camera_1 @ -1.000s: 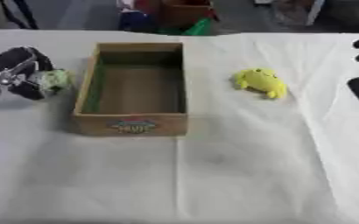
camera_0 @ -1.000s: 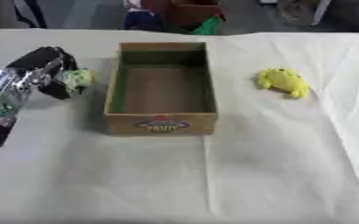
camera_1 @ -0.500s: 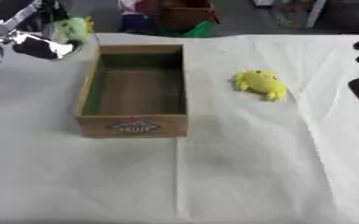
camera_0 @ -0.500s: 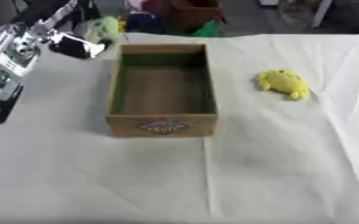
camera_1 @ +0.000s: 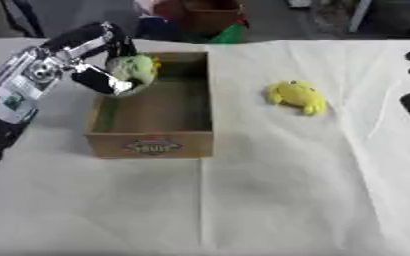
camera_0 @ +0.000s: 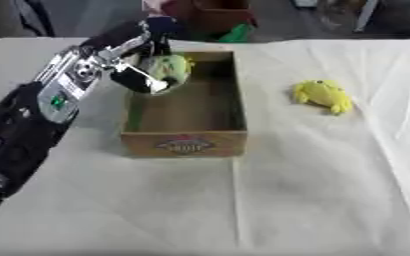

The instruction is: Pick up objects on the table and place them in the box.

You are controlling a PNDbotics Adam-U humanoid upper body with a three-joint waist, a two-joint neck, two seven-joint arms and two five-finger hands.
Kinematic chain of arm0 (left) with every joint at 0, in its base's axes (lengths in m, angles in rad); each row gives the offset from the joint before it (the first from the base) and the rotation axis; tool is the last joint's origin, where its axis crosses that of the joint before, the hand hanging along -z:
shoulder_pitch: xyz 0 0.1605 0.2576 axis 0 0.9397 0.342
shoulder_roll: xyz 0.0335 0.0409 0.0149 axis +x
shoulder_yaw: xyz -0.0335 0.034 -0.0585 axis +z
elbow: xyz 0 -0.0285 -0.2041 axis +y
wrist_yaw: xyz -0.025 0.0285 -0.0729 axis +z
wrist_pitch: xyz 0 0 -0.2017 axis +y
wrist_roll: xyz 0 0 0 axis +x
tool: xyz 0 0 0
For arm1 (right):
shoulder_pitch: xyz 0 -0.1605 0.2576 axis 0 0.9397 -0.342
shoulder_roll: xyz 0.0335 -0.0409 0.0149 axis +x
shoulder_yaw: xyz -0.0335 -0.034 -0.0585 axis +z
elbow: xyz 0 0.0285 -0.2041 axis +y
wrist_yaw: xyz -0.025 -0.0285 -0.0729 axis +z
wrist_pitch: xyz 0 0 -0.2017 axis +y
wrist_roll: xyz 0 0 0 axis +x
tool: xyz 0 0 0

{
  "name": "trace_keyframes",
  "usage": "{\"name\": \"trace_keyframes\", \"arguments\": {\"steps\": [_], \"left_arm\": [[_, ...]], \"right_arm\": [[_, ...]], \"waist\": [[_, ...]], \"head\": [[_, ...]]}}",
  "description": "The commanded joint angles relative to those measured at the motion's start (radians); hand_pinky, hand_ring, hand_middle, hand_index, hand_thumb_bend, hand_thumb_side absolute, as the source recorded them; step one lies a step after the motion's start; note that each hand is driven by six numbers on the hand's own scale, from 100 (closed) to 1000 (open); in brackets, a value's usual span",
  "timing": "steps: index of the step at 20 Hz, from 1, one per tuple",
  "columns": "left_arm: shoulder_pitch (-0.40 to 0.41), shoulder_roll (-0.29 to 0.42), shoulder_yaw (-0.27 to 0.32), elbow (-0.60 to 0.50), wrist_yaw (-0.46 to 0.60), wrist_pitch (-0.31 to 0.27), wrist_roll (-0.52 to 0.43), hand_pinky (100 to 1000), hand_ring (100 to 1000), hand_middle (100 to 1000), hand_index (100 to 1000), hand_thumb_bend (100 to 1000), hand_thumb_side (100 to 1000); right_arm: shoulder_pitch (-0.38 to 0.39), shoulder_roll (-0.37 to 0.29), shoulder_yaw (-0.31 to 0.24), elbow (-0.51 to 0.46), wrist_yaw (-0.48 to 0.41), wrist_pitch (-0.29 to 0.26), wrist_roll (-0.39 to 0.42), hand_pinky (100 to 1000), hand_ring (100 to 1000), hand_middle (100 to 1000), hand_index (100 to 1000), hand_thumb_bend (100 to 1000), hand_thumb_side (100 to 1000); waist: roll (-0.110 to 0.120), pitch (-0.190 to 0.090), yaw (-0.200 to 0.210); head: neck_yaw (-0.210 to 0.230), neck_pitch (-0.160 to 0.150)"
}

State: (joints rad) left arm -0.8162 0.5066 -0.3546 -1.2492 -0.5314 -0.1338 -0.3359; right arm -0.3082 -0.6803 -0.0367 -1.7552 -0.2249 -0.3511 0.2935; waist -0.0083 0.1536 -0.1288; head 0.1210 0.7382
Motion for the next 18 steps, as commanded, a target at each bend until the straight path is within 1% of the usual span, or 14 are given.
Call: {"name": "trace_keyframes", "arguments": {"steps": [1,2,3,4,5,6,7,9,10,12,15,18], "left_arm": [[0.002,0.008,0.017,-0.011,0.011,-0.015,-0.006,701,675,667,813,708,219],[0.012,0.014,0.027,-0.031,0.030,-0.016,-0.001,723,695,695,822,764,286],[0.023,0.022,0.039,-0.057,0.052,-0.013,0.009,744,703,705,824,795,326],[0.034,0.031,0.050,-0.085,0.073,-0.006,0.019,752,713,717,824,810,363],[0.046,0.041,0.063,-0.117,0.097,0.002,0.030,753,720,727,825,813,380],[0.058,0.051,0.074,-0.147,0.119,0.013,0.037,753,726,737,827,799,401],[0.074,0.063,0.090,-0.183,0.146,0.023,0.049,750,724,737,827,787,399],[0.108,0.082,0.120,-0.252,0.204,0.049,0.078,738,713,730,822,723,358],[0.127,0.091,0.137,-0.287,0.240,0.063,0.101,718,683,698,811,666,323],[0.166,0.104,0.168,-0.349,0.317,0.094,0.162,694,646,658,798,597,268],[0.223,0.109,0.205,-0.416,0.396,0.131,0.242,678,627,637,789,561,249],[0.271,0.095,0.232,-0.445,0.442,0.152,0.288,665,618,626,785,547,253]], "right_arm": [[-0.015,-0.021,-0.008,0.000,-0.003,-0.003,0.006,638,727,770,808,420,192],[-0.016,-0.025,-0.008,0.005,-0.001,-0.003,0.005,637,726,770,807,420,193],[-0.018,-0.029,-0.009,0.011,0.001,-0.003,0.004,637,726,770,808,421,196],[-0.021,-0.033,-0.008,0.018,0.004,-0.003,0.004,637,726,770,808,421,200],[-0.025,-0.039,-0.006,0.027,0.008,-0.003,0.005,637,727,770,809,422,204],[-0.031,-0.045,-0.003,0.037,0.012,-0.004,0.006,638,728,771,810,423,212],[-0.041,-0.055,0.003,0.052,0.019,-0.005,0.009,638,728,771,810,424,217],[-0.067,-0.076,0.021,0.085,0.036,-0.010,0.020,639,729,772,811,426,233],[-0.084,-0.088,0.034,0.105,0.047,-0.015,0.030,642,731,773,811,428,248],[-0.123,-0.111,0.064,0.150,0.075,-0.031,0.057,648,737,776,814,430,272],[-0.186,-0.131,0.110,0.228,0.126,-0.057,0.103,661,755,797,828,431,295],[-0.237,-0.121,0.143,0.316,0.180,-0.073,0.161,681,777,825,843,427,282]], "waist": [[-0.002,-0.014,0.002],[-0.002,-0.014,0.004],[-0.001,-0.013,0.006],[-0.001,-0.012,0.009],[0.000,-0.012,0.012],[0.000,-0.011,0.015],[0.001,-0.011,0.019],[0.000,-0.011,0.025],[0.000,-0.010,0.028],[-0.002,-0.010,0.034],[-0.004,-0.009,0.045],[-0.005,-0.008,0.054]], "head": [[-0.005,-0.010],[-0.008,-0.011],[-0.010,-0.013],[-0.012,-0.014],[-0.014,-0.016],[-0.015,-0.017],[-0.019,-0.018],[-0.025,-0.020],[-0.029,-0.023],[-0.042,-0.028],[-0.062,-0.034],[-0.076,-0.036]]}}
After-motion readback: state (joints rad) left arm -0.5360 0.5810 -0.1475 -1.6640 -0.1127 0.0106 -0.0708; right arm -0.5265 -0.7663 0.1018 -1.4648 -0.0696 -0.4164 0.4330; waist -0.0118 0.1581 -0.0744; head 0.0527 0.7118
